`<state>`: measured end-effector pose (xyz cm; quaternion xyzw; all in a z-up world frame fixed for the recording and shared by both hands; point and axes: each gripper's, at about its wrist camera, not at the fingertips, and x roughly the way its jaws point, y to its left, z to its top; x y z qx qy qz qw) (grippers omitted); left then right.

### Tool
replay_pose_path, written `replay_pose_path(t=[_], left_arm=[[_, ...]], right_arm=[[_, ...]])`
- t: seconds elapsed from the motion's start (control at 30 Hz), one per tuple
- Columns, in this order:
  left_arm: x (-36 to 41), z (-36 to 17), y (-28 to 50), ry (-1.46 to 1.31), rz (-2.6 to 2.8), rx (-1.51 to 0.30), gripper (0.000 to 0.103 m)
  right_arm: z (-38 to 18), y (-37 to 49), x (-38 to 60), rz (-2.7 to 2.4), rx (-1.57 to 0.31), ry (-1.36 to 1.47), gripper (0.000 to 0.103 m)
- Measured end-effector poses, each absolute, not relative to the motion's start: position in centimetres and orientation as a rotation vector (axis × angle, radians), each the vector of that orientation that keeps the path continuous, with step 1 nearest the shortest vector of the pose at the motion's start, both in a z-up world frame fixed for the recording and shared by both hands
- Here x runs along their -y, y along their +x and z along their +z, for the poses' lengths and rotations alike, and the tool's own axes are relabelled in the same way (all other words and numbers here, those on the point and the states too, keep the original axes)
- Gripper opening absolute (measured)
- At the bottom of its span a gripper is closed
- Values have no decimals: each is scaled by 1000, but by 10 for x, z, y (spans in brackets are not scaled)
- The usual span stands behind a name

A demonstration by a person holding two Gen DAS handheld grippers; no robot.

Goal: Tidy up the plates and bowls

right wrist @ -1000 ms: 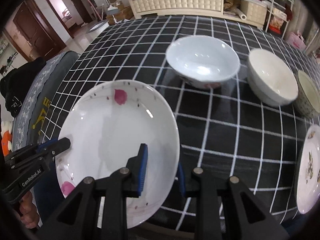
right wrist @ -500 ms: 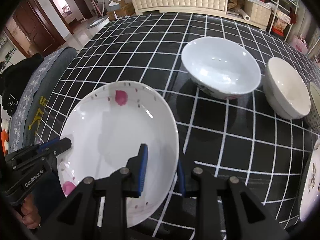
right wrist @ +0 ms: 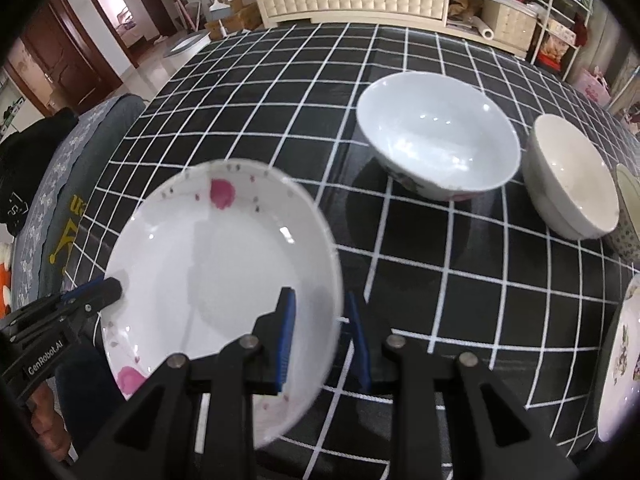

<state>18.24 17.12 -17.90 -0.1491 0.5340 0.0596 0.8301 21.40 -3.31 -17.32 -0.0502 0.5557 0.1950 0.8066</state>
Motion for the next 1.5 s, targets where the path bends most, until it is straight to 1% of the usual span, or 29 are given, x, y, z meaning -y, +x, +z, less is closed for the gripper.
replay_pose_path(t=[0.2, 0.37, 0.43, 0.5, 0.73, 0.77, 0.8, 0.83, 0.87, 0.9, 1.0, 1.17, 1.27, 1.33, 1.5], left_arm=[[-172, -156, 172, -243, 167, -1080, 12], [-160, -133, 165, -218, 160, -1040, 12], [-150, -124, 163, -206, 146, -1028, 19], [-139, -115, 164, -194, 134, -1018, 24], [-88, -93, 164, -165, 60, -989, 25], [-78, -91, 164, -160, 46, -986, 26], [-68, -87, 165, -157, 28, -981, 32], [-62, -85, 165, -155, 18, -978, 36], [-53, -83, 166, -150, 6, -975, 36], [-40, -80, 168, -139, -9, -972, 36], [-11, -75, 172, -106, -49, -963, 36], [35, -67, 178, -68, -107, -948, 40], [63, -64, 184, -55, -142, -952, 41], [82, -64, 189, -41, -160, -958, 48], [124, -70, 200, -19, -202, -984, 48]], right_arm=[[-165, 207, 42, 429, -1184, -89, 32], [-143, 195, 56, 447, -1126, -68, 33], [-134, 191, 65, 444, -1105, -64, 34], [-124, 188, 78, 434, -1083, -55, 34], [-96, 175, 134, 369, -1024, -14, 34], [-93, 175, 142, 360, -1018, -9, 36], [-90, 173, 152, 347, -1010, 1, 41], [-86, 171, 164, 331, -999, 11, 44], [-83, 169, 173, 314, -990, 15, 51], [-81, 167, 182, 297, -981, 17, 55], [-74, 163, 210, 254, -955, 28, 61], [-69, 162, 256, 191, -938, 38, 65], [-69, 162, 283, 158, -932, 45, 66], [-71, 164, 301, 135, -937, 52, 67], [-82, 166, 340, 80, -967, 69, 68]])
